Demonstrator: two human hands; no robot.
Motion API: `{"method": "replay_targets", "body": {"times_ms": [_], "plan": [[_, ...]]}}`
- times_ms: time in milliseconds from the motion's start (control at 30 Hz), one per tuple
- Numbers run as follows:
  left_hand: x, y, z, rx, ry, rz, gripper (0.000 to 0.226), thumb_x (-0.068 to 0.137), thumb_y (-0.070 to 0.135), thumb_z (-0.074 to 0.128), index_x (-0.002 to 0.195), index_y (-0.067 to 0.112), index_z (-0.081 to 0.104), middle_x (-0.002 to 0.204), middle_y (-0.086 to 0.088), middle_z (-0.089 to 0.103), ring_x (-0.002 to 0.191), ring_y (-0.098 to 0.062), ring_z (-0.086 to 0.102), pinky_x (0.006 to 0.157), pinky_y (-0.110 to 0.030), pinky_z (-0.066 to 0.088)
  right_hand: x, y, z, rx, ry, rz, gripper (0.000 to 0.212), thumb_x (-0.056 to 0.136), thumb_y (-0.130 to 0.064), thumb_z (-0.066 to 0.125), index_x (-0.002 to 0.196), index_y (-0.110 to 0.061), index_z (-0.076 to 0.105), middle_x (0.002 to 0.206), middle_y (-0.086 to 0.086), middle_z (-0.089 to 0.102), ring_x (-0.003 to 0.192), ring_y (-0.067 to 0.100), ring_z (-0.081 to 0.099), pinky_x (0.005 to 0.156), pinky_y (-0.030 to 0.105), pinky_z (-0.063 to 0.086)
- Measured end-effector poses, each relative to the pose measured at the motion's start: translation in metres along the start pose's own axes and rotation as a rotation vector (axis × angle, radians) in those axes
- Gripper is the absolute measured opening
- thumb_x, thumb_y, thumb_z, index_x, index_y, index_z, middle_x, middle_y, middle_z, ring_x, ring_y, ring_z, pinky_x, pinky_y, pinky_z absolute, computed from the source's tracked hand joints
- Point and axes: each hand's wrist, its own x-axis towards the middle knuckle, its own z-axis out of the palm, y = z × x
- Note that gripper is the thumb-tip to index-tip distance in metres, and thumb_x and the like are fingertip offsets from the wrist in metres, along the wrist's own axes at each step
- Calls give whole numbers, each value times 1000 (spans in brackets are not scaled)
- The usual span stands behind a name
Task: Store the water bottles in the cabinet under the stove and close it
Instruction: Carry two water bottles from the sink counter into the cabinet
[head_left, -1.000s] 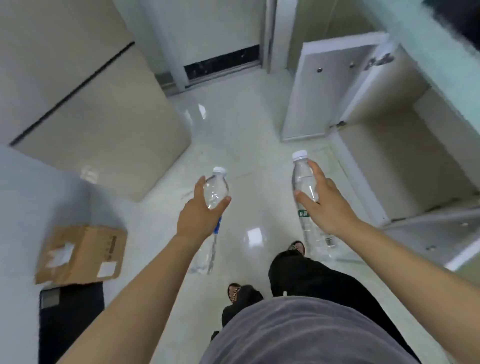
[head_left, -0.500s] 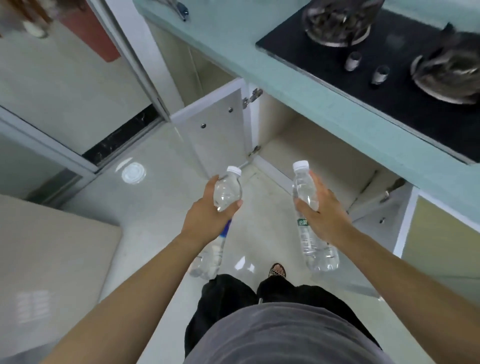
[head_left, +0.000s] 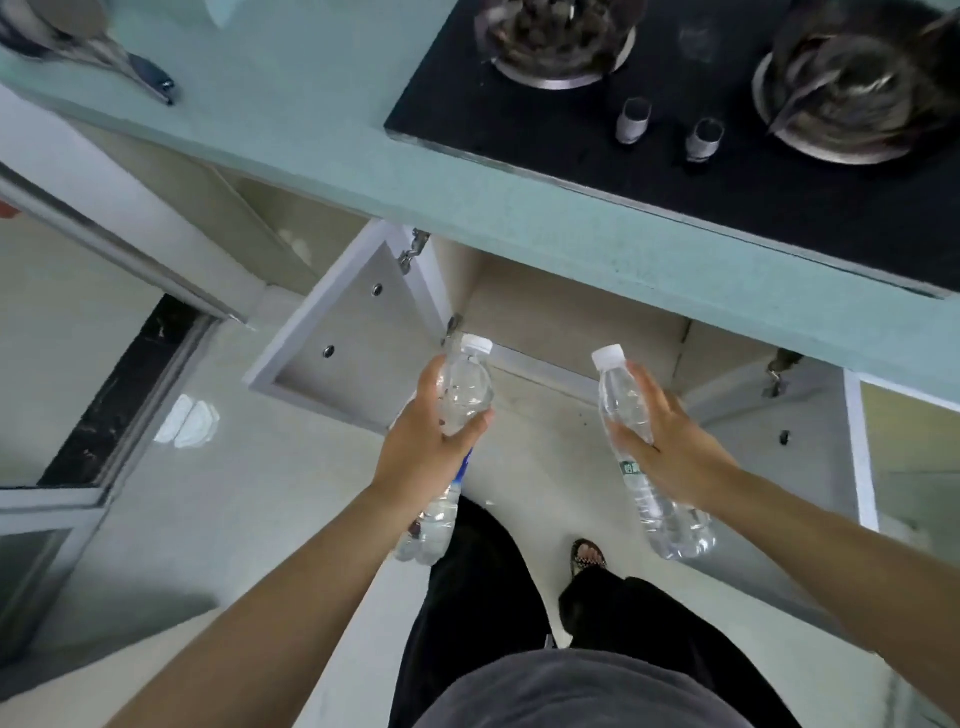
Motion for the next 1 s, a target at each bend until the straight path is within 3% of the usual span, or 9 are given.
{"method": "replay_targets", "body": {"times_ms": [100, 233, 300, 433, 633, 767, 833, 1000], "plan": [[48, -20, -13, 73, -83, 37, 71, 80, 52, 61, 136, 40, 20, 89, -3, 62, 79, -19, 60, 72, -33, 45, 39, -20, 15, -25, -42, 42, 68, 91, -55, 36, 139, -49, -12, 136, 9, 37, 94, 30, 59, 83, 46, 50], [109, -52, -4, 212, -161, 59, 73, 80, 54, 59, 139, 40, 18, 95, 2, 52, 85, -20, 55, 76, -33, 42, 104, -27, 44, -240, -86, -48, 70, 91, -54, 35, 144, -39, -8, 124, 8, 42, 66, 19, 51, 60, 34, 45], [137, -69, 16, 252, -179, 94, 70, 82, 50, 60, 139, 37, 21, 91, 7, 48, 84, -20, 51, 76, -32, 39, 140, -17, 65, -332, -99, -98, 70, 91, -54, 35, 144, -39, -7, 124, 7, 41, 64, 16, 45, 55, 29, 38], [203, -127, 85, 302, -197, 111, 77, 80, 57, 58, 141, 39, 14, 112, -5, 55, 95, -27, 59, 85, -38, 46, 217, 29, 118, -292, -113, -61, 71, 91, -53, 37, 143, -41, -9, 123, 7, 40, 72, 22, 48, 67, 34, 44], [310, -226, 220, 310, -190, 160, 78, 80, 59, 56, 140, 43, 9, 121, -7, 54, 106, -31, 57, 87, -38, 46, 354, 136, 208, -250, -44, -5, 70, 91, -53, 39, 142, -45, -8, 124, 9, 38, 87, 32, 58, 77, 39, 49], [386, -297, 312, 418, -222, 258, 81, 80, 61, 54, 142, 41, 7, 109, -7, 55, 95, -31, 60, 82, -37, 48, 454, 219, 264, -396, 24, -99, 70, 91, -51, 40, 143, -45, -8, 121, 11, 41, 86, 33, 59, 69, 31, 41], [405, -309, 321, 474, -243, 263, 82, 79, 63, 53, 142, 43, 3, 108, -8, 55, 91, -31, 61, 81, -39, 50, 489, 229, 266, -428, 20, -112, 72, 90, -51, 41, 142, -47, -8, 123, 13, 40, 86, 33, 59, 70, 30, 39], [451, -376, 384, 486, -248, 300, 79, 79, 66, 49, 140, 40, 7, 101, -7, 61, 86, -24, 62, 80, -39, 51, 594, 278, 311, -269, 173, -89, 71, 87, -45, 49, 140, -47, 1, 114, 12, 42, 82, 32, 57, 70, 35, 46]]}}
